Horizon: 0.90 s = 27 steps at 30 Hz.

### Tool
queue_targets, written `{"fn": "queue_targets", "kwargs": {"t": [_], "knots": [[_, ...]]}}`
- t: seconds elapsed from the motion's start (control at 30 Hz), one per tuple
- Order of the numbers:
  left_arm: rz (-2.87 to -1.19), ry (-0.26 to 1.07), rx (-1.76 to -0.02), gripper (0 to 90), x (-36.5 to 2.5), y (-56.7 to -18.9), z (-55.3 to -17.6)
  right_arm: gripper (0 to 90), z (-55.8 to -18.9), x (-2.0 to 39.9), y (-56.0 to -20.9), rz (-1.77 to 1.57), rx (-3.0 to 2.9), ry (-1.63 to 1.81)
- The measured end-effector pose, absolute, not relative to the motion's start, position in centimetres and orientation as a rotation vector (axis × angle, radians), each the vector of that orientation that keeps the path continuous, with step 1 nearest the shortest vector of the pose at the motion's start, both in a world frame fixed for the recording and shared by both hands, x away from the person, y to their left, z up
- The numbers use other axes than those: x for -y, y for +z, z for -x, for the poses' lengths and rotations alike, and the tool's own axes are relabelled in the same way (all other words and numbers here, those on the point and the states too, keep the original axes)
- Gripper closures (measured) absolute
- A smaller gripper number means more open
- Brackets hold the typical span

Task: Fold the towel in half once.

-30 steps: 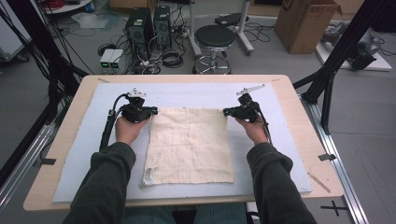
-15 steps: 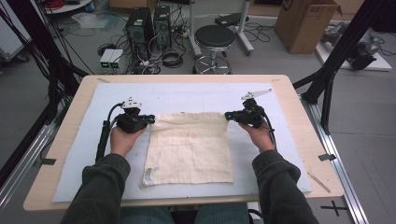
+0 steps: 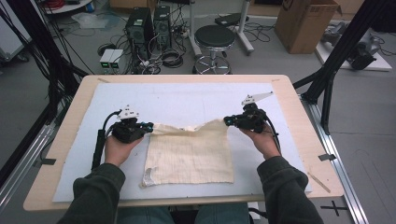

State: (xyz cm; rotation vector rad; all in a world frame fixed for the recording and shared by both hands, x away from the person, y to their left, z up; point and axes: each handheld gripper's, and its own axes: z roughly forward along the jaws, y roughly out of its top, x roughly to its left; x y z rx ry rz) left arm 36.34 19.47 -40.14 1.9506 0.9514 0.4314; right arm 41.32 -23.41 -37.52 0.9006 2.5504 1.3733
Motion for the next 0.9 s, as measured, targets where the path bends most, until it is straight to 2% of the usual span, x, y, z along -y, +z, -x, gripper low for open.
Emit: {"fn": "queue_targets", "kwargs": {"t": [0.9], "knots": [[-1.997,0.426,-0.843,87.0,-20.0,-40.9,-31.0,86.1,-36.1,24.3,-39.8,-0.835,-2.585,1.378]]}}
